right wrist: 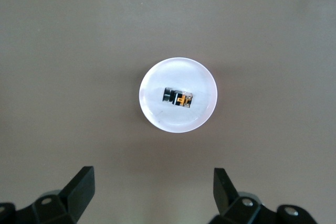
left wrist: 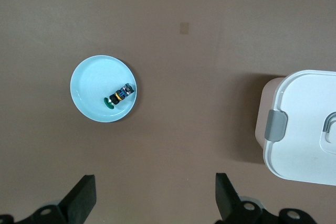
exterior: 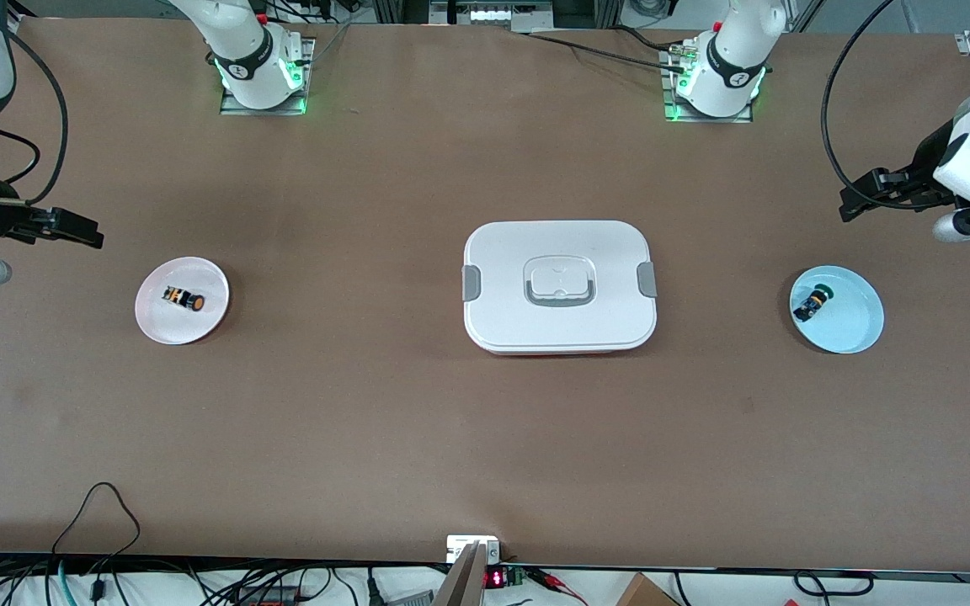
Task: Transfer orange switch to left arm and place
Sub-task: 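Move the right gripper toward the orange switch on the white plate, then lower the right gripper over the orange switch and close on it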
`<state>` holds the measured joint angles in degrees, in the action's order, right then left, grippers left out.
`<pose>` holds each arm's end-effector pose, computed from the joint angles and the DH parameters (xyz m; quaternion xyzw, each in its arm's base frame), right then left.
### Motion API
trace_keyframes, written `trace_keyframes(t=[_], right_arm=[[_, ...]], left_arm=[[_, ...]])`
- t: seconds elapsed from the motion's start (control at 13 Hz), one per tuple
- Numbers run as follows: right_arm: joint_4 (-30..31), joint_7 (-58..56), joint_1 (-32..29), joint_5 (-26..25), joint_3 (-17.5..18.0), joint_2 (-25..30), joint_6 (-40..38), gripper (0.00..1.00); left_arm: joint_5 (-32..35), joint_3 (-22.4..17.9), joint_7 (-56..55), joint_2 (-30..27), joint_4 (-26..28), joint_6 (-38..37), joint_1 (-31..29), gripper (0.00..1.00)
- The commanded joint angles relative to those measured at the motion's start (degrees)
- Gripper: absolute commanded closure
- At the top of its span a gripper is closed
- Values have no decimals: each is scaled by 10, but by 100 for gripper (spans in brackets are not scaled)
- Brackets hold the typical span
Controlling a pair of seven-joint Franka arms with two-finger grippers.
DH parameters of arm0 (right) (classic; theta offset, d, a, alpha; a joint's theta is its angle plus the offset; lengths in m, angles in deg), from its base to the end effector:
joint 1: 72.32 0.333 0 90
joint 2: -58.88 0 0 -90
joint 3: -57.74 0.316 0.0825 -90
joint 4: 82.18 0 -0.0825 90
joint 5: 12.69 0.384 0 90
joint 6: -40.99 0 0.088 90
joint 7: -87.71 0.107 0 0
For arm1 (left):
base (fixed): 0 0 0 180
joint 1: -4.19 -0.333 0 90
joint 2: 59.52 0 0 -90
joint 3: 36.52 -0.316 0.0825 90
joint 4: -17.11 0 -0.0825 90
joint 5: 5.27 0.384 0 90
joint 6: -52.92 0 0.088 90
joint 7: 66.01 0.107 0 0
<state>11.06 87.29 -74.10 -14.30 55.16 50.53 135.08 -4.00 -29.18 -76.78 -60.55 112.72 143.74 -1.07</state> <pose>0.5917 -0.0464 0.5199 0.9972 -0.0324 -0.0660 0.0145 0.5467 -0.0181 0.5894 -0.9965 -0.0752 0.0313 0.0158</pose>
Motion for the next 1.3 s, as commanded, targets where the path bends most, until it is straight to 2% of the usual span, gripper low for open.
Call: trace_keyframes(t=[0.0, 0.38, 0.77, 1.0, 1.23], right_arm=[[-10, 2, -8, -9, 1, -30, 21, 0], [5, 3, -10, -10, -1, -66, 63, 0], [101, 5, -26, -10, -3, -86, 191, 0], [134, 6, -30, -2, -3, -110, 221, 0], [137, 21, -27, -3, -3, -143, 232, 0]], left_arm=[[-12, 1, 4, 8, -17, -14, -4, 0], [-12, 1, 4, 8, -17, -14, -7, 0], [-12, 1, 4, 9, -17, -14, -7, 0], [-12, 1, 4, 9, -17, -14, -7, 0], [-12, 1, 4, 9, -17, -14, -7, 0]])
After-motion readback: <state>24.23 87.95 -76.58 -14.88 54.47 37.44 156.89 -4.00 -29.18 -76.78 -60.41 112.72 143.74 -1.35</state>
